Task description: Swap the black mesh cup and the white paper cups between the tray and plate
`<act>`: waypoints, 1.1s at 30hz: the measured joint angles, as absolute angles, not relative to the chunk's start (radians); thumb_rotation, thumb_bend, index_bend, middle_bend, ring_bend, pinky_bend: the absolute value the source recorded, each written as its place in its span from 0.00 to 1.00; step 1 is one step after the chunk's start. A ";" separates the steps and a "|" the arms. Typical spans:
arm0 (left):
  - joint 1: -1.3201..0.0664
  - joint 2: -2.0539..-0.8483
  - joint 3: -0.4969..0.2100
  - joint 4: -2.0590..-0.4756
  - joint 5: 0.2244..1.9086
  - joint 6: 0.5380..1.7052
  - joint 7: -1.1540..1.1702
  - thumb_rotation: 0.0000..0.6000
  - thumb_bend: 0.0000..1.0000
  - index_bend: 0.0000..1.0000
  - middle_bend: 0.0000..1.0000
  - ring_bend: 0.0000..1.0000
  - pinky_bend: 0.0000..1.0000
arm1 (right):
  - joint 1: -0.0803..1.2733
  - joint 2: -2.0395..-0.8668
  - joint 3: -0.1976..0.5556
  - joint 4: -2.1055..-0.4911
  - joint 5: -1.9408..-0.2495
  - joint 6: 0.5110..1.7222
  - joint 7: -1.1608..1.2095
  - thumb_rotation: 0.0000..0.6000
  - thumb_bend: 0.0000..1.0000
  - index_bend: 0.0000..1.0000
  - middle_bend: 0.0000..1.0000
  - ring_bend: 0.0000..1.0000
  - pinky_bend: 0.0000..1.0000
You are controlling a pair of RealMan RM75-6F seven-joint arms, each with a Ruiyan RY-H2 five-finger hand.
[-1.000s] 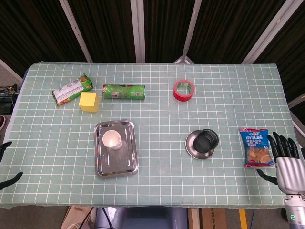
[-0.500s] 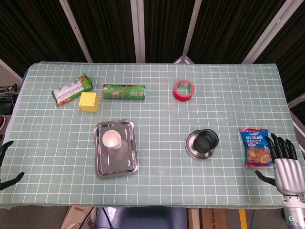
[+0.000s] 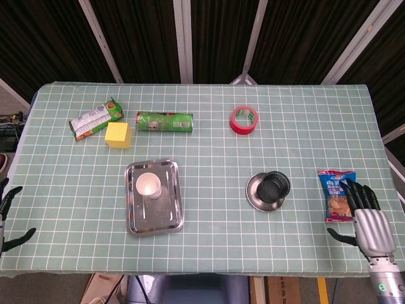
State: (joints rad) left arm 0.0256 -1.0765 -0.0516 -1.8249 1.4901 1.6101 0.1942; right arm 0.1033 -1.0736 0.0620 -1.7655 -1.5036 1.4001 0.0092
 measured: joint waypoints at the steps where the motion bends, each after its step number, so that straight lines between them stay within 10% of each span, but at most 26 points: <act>1: 0.024 -1.078 -0.052 -1.824 1.488 1.608 0.197 1.00 0.07 0.16 0.00 0.00 0.00 | 0.118 -1.071 0.063 -1.773 -1.505 1.374 0.014 1.00 0.00 0.01 0.02 0.00 0.00; 15: 0.018 -1.086 -0.073 -1.821 1.435 1.597 0.209 1.00 0.07 0.16 0.00 0.00 0.00 | 0.410 -1.114 0.175 -1.879 -1.215 1.027 -0.205 1.00 0.00 0.01 0.02 0.00 0.00; 33: 0.007 -1.096 -0.081 -1.822 1.402 1.580 0.234 1.00 0.07 0.16 0.00 0.00 0.00 | 0.602 -1.232 0.195 -1.813 -0.917 0.921 -0.418 1.00 0.00 0.06 0.05 0.07 0.00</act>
